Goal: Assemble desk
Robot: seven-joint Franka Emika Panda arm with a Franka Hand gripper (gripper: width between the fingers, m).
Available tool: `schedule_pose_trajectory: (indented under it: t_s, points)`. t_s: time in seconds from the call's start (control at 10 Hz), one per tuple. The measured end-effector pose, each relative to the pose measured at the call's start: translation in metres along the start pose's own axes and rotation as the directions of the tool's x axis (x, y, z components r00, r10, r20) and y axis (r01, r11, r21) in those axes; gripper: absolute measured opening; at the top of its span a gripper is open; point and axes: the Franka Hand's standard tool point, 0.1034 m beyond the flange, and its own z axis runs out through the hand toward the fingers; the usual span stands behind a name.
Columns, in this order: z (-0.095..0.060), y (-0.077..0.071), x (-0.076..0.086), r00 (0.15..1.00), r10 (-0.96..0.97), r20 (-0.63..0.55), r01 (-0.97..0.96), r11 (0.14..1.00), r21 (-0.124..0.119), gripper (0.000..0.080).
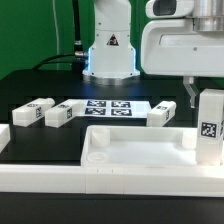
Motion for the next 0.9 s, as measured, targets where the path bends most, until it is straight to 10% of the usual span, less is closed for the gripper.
schedule_pose_trajectory:
  t_s: [0.4,0.6,0.9]
  points:
    - [0.0003,-0.0007,-0.0028,0.974,0.224,0.025,-0.224,0.975,0.000,0.0290]
    - [0.0007,-0.0006,-0.0035,0.981,0.189,0.030,-0.190,0.982,0.003,0.0526]
    - [0.0013,0.0006,-0.0044,0.999,-0.036,0.032,0.036,0.999,0.001,0.0628]
